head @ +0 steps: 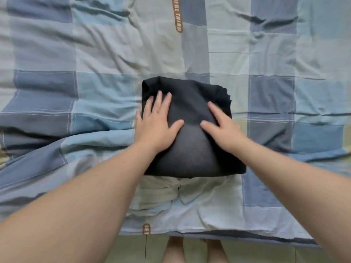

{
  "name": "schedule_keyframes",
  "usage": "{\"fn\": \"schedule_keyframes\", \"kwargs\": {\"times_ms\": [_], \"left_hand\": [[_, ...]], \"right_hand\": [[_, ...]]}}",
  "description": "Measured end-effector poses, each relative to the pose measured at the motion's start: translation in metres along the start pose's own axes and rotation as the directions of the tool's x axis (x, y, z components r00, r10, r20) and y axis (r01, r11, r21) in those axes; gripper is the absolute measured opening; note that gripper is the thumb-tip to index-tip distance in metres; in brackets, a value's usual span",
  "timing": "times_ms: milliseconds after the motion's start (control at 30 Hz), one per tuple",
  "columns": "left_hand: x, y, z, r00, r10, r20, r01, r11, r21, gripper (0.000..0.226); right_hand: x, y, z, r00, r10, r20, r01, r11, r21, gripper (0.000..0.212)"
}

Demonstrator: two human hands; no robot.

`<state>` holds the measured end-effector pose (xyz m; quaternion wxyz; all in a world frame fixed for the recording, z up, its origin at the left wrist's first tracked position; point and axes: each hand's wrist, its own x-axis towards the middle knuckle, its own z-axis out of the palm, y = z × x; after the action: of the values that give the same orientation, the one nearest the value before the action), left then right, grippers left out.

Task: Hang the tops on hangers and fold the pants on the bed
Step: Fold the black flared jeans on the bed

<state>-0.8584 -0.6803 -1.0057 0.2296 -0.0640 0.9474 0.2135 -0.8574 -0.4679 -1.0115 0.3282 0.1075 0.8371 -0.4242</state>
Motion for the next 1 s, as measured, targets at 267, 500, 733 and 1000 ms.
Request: {"fn": "schedule_keyframes", "kwargs": {"times_ms": [267, 500, 733, 1000], "left_hand": [[0.025, -0.052, 0.079, 0.903, 0.275, -0.331, -0.172, 0.936, 0.308, 0.078], [0.006, -0.023, 0.046, 0.968, 0.146, -0.204, -0.077, 0.946, 0.315, 0.080], [-0.021, -0.008, 0.050, 0.887, -0.261, -0.382, 0.220, 0.964, -0.148, 0.116], [-0.024, -0.011, 0.004, 0.894, -0.438, -0.090, 0.395, 0.869, -0.298, 0.104]], "right_hand": [[0.043, 0.086, 0.086, 0.762, -0.517, -0.390, 0.260, 0.796, -0.547, 0.073], [0.015, 0.055, 0.055, 0.871, -0.397, -0.291, 0.271, 0.880, -0.390, 0.077], [-0.007, 0.071, 0.025, 0.962, 0.002, -0.272, 0.040, 0.988, 0.151, 0.115], [-0.006, 0.062, -0.010, 0.966, 0.238, 0.101, -0.247, 0.731, 0.636, 0.079]]}}
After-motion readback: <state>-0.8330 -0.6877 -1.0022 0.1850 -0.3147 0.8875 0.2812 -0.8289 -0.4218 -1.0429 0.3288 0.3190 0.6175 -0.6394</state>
